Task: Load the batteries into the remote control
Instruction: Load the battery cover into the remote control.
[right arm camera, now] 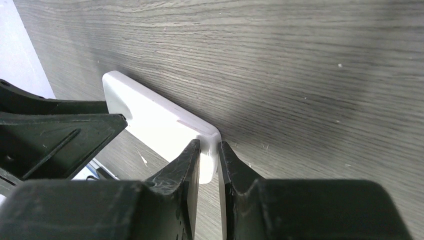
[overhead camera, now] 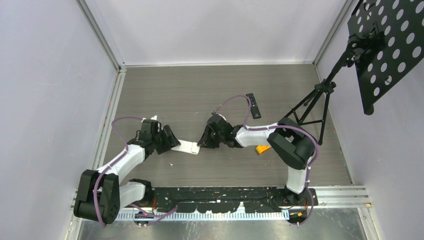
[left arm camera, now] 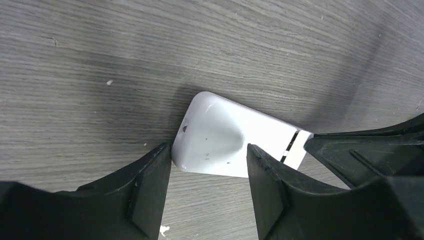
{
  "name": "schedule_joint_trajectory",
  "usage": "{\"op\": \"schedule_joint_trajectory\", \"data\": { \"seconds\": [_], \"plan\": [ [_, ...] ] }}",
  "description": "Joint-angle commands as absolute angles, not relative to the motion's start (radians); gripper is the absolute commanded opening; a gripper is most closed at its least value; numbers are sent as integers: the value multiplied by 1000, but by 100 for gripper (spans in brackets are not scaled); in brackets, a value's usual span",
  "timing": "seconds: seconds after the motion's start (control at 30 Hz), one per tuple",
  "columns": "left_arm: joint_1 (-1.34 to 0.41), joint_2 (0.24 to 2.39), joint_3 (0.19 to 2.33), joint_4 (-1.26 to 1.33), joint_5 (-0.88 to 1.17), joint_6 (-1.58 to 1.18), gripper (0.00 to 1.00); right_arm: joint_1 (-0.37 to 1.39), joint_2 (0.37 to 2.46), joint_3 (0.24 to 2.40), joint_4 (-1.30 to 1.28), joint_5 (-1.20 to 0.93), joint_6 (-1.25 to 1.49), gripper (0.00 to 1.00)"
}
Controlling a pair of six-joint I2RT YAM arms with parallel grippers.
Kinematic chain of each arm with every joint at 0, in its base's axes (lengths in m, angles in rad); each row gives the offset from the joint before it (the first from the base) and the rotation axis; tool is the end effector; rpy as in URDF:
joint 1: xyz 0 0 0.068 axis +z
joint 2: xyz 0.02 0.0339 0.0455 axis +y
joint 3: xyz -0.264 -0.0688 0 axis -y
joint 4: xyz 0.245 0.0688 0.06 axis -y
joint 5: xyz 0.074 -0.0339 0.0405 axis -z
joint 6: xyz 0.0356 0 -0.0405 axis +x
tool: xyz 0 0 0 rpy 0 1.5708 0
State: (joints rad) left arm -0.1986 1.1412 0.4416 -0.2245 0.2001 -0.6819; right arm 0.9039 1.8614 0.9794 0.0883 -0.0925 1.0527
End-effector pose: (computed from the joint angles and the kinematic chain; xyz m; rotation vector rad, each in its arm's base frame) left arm 0.1964 -0.0467 0.1548 -0.5320 2.5204 -0.6015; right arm 0.2290 0.2962 0.1374 0.1451 2.6147 0.9568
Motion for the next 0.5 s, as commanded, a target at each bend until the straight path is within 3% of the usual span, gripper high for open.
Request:
{"op": "schedule_joint_trajectory", "data": {
  "seconds": [0.0,0.3,0.47],
  "plan": [
    [-215,1176,376,-203,295,-733,58,934,1917,950,29,-123,990,25],
    [-215,1130,368,-224,254,-732,58,940,1913,944,-89,-34,1011,42],
    [-215,1130,364,-216,256,-733,59,962,1922,964,-94,-22,946,43]
  ]
}}
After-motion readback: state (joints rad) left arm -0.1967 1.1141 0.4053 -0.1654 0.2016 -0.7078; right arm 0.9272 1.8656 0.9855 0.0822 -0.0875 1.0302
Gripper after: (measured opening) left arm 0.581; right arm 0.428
